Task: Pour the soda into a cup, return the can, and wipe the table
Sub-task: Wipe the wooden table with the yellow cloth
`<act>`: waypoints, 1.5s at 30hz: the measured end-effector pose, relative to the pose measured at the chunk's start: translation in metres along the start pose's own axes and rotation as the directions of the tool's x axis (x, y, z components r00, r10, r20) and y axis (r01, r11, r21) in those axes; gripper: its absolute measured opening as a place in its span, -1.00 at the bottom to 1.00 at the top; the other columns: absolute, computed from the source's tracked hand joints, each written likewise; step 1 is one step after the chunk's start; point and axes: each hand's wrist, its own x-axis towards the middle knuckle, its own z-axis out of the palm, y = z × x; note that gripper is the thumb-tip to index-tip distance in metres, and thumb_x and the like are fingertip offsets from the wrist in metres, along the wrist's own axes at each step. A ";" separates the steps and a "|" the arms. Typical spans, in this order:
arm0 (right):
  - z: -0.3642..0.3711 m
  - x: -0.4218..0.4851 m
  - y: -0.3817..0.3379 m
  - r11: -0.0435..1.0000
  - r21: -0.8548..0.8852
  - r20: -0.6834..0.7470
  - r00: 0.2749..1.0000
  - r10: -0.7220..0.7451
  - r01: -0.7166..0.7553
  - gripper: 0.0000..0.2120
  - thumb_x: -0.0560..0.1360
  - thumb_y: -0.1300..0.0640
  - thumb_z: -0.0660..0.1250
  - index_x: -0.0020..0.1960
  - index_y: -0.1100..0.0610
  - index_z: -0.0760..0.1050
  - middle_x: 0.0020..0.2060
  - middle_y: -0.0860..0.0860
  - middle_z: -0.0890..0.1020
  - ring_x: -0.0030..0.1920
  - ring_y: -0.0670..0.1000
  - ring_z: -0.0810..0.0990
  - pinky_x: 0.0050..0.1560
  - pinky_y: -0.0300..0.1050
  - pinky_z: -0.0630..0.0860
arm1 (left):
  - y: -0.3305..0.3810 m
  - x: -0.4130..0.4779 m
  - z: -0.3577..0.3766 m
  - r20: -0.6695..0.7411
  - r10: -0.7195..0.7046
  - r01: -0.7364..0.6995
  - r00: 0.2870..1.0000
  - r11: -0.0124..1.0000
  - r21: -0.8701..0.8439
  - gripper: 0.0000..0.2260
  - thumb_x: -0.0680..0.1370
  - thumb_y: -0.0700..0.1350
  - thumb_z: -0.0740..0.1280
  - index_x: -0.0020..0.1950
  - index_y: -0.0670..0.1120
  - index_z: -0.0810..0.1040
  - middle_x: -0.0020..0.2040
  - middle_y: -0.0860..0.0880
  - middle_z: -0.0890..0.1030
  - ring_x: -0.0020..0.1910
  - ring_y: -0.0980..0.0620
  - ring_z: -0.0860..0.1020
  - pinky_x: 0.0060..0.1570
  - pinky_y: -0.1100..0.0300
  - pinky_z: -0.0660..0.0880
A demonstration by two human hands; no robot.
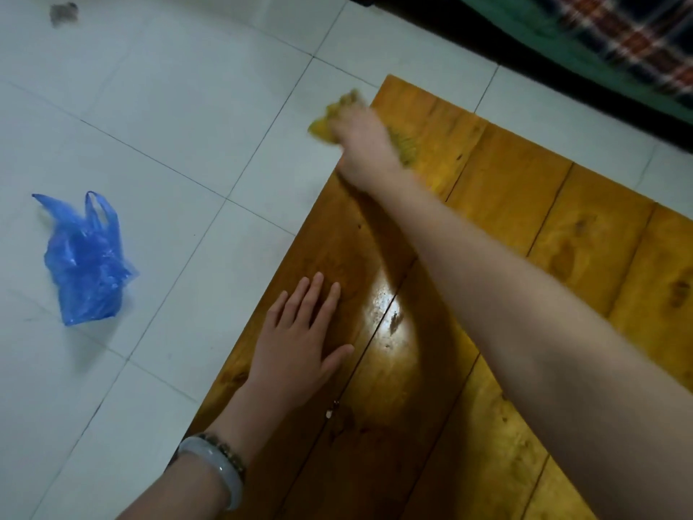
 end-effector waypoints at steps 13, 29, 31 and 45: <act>-0.036 -0.145 0.102 0.915 0.021 -0.085 0.911 0.403 -0.403 -0.34 0.41 0.46 0.16 0.48 0.15 0.18 0.49 0.17 0.13 0.50 0.16 0.02 0.50 0.05 -0.08 | -0.004 -0.007 -0.009 0.010 0.020 -0.020 1.000 0.999 -0.043 -0.37 0.54 0.22 -0.05 0.50 -0.11 0.16 0.48 -0.15 0.23 0.46 -0.09 0.17 0.40 -0.05 0.06; 0.071 -0.221 -0.133 0.921 0.227 0.145 0.925 -0.352 0.316 -0.62 0.38 0.27 0.12 0.08 0.33 0.58 0.12 0.32 0.57 0.16 0.33 0.53 0.19 0.29 0.40 | -0.023 -0.106 -0.002 -0.080 -0.012 -0.003 0.997 0.984 -0.178 -0.57 0.54 0.02 0.09 0.22 -0.23 0.49 0.16 -0.20 0.57 0.17 -0.14 0.50 0.17 -0.01 0.42; 0.062 -0.236 -0.114 0.883 0.161 0.175 0.868 -0.465 0.441 -0.66 0.39 0.29 0.22 0.12 0.30 0.57 0.18 0.29 0.54 0.22 0.30 0.49 0.23 0.26 0.39 | -0.025 -0.116 0.000 -0.072 0.034 -0.045 0.997 0.986 -0.158 -0.57 0.54 0.03 0.08 0.23 -0.21 0.50 0.18 -0.17 0.56 0.19 -0.12 0.49 0.19 0.01 0.40; 0.025 -0.270 -0.065 0.969 0.057 0.063 0.970 0.235 -0.238 -0.28 0.36 0.42 0.20 0.48 0.11 0.18 0.50 0.14 0.13 0.51 0.14 0.01 0.46 0.10 -0.16 | -0.016 -0.146 0.043 0.084 0.121 -0.118 0.989 0.992 -0.041 -0.27 0.47 0.34 0.00 0.53 -0.05 0.09 0.51 -0.18 0.13 0.48 -0.18 0.11 0.40 -0.18 0.07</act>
